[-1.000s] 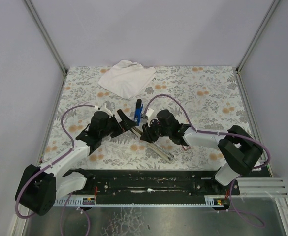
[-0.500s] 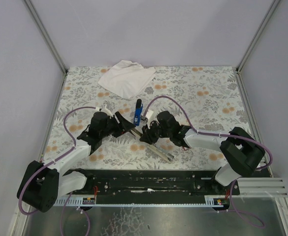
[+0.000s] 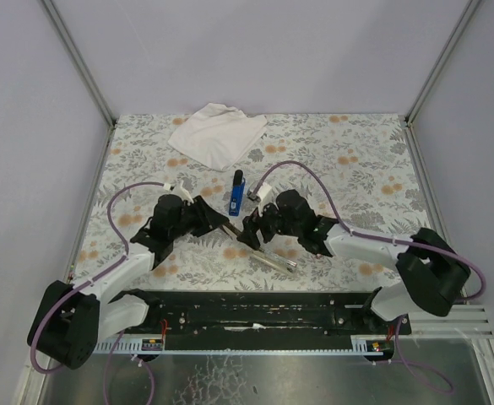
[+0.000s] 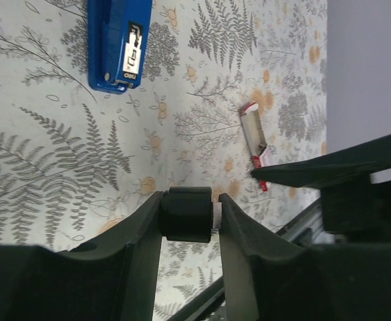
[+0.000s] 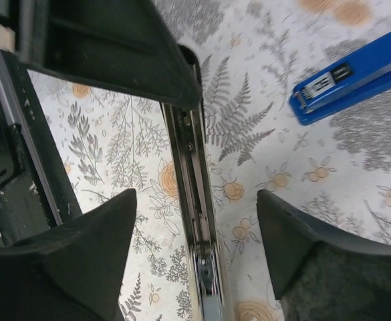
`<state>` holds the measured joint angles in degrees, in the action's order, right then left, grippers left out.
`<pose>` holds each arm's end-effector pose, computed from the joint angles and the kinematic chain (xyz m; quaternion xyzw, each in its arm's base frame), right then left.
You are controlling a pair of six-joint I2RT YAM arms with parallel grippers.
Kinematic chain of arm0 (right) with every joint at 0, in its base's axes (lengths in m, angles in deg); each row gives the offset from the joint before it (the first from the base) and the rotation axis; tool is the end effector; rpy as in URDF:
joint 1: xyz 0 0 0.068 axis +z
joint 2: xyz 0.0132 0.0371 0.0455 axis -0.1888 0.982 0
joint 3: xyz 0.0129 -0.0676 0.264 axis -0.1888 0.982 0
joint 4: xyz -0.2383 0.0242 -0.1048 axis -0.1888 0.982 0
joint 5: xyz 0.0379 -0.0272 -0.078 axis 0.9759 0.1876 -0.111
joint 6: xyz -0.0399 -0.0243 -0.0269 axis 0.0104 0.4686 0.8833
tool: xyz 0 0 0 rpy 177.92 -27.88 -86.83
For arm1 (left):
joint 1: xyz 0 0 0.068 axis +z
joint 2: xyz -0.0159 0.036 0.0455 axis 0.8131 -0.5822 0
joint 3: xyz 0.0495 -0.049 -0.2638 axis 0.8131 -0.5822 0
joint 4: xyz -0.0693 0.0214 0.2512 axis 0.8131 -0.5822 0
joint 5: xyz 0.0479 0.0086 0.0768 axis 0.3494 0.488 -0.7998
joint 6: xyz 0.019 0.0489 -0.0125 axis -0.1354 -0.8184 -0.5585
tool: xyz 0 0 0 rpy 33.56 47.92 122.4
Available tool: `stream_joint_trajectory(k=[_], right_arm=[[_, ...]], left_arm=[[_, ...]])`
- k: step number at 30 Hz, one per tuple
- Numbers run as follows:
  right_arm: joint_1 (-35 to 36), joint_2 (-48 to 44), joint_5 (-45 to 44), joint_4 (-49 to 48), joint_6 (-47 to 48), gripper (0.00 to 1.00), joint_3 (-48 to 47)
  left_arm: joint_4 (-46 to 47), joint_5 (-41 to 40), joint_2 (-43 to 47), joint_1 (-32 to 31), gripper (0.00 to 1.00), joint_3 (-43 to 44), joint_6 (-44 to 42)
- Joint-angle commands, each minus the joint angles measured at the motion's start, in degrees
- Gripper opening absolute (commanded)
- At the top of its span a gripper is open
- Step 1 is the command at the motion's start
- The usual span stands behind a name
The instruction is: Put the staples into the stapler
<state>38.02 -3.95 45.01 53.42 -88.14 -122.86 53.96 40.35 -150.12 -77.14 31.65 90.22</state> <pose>0.2038 0.2500 0.2139 -0.3681 0.7419 0.3726 0.4186 0.2033 -0.0978 0.1982 -0.1041 0.8418 -0.4109 0.3342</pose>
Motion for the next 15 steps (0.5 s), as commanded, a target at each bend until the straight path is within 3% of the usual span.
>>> stream_joint_trajectory(k=[1,4,9,11,15], right_arm=[[0.30,-9.88,-9.00,-0.30,-7.08,0.84,2.01],[0.22,-15.88,-18.32,8.51,-16.27,0.92,3.53],[0.12,-23.28,-30.42,25.72,-36.67,0.93,6.99],[0.14,-26.14,-30.02,27.51,-43.33,0.88,10.53],[0.13,-29.19,-26.93,22.11,-51.27,0.77,18.88]], left_arm=[[2.40,-2.18,3.71,0.28,0.14,-0.34,-6.44],[2.31,-3.44,6.50,0.25,0.14,-1.21,-9.03],[0.49,-6.95,10.75,-0.68,0.13,-1.69,-13.12],[-1.36,-9.11,11.56,-1.39,0.13,-1.11,-14.55],[-4.93,-12.51,11.23,-2.92,0.11,0.44,-16.87]])
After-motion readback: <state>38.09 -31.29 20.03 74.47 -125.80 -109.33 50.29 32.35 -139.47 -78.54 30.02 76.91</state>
